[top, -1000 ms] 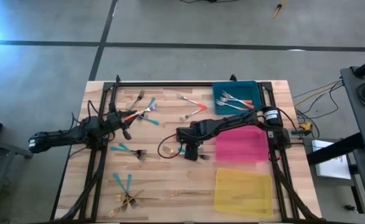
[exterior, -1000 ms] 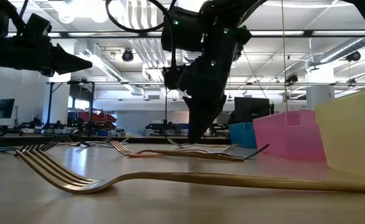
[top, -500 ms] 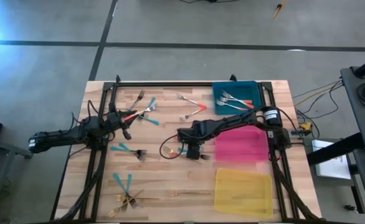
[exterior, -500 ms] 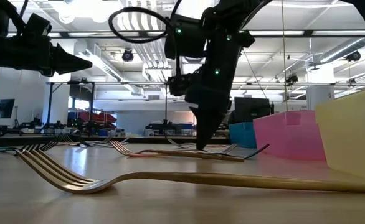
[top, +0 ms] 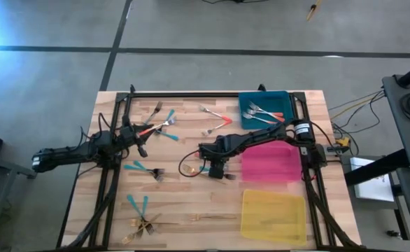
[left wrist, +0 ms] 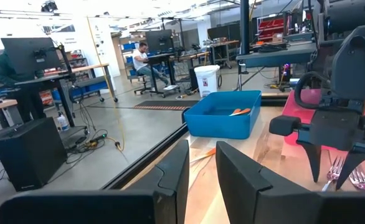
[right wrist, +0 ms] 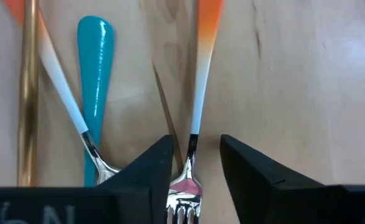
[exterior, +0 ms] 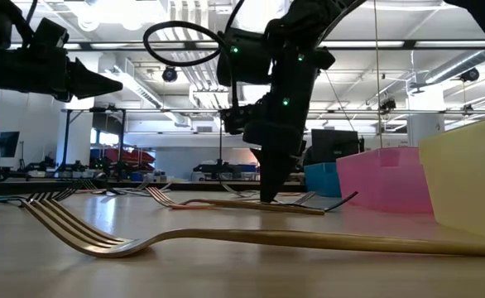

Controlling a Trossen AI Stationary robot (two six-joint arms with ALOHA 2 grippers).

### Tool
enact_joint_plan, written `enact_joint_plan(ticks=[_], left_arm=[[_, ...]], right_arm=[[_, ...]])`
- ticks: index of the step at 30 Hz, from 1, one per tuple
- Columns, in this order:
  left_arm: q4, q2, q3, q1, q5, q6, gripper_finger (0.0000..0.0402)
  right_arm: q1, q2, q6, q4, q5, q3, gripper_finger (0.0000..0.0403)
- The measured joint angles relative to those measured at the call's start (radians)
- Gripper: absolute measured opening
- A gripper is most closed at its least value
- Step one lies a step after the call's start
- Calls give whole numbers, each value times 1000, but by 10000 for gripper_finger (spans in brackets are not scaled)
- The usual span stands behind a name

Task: Sort silverware by color (type)
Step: Put the orange fork into the blue bin

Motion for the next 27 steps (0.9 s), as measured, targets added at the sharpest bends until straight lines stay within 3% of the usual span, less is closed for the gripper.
enact_joint_plan(ticks=[9,27], left_arm=[[1,0,0,0,0,0,64],[2,0,0,0,0,0,64]], right_arm=[[0,1,13,10,-6,0,17],[-37,-77,64,-4,37,36,9]])
